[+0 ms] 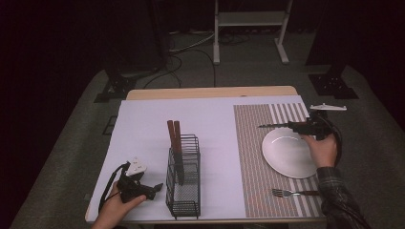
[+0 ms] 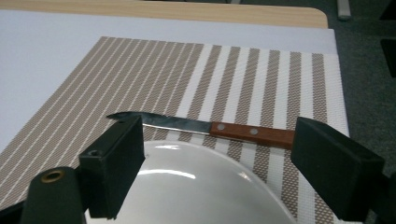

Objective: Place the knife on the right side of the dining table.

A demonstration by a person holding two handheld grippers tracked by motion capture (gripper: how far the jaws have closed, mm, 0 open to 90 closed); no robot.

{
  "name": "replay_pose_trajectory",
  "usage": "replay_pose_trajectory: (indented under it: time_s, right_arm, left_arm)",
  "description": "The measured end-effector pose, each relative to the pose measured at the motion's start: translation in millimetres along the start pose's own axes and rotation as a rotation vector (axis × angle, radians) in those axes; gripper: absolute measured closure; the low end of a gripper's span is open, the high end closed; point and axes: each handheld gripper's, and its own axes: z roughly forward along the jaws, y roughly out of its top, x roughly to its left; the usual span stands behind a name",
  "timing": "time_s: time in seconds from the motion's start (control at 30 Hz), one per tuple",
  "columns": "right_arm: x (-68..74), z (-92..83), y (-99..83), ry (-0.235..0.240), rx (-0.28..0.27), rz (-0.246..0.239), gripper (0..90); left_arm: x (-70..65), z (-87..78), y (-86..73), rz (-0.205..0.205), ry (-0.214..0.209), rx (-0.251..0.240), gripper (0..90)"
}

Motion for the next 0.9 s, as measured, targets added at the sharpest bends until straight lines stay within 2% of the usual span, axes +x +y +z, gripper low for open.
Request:
replay_pose_trajectory:
  time_s: [0.37,0.9]
  right_arm:
    - [18.1,-18.4,-8.3,0.054,-0.017,-0.049,16.1]
    - [55.4,-34.4,-26.3,0.146,-0.006,-0.153,15.9]
  left_arm:
    - [0.1,-0.1,0.0,0.001,-0.001,0.001,0.0]
    - [0.0,-0.1,0.0,0.001,-0.001,0.002,0.0]
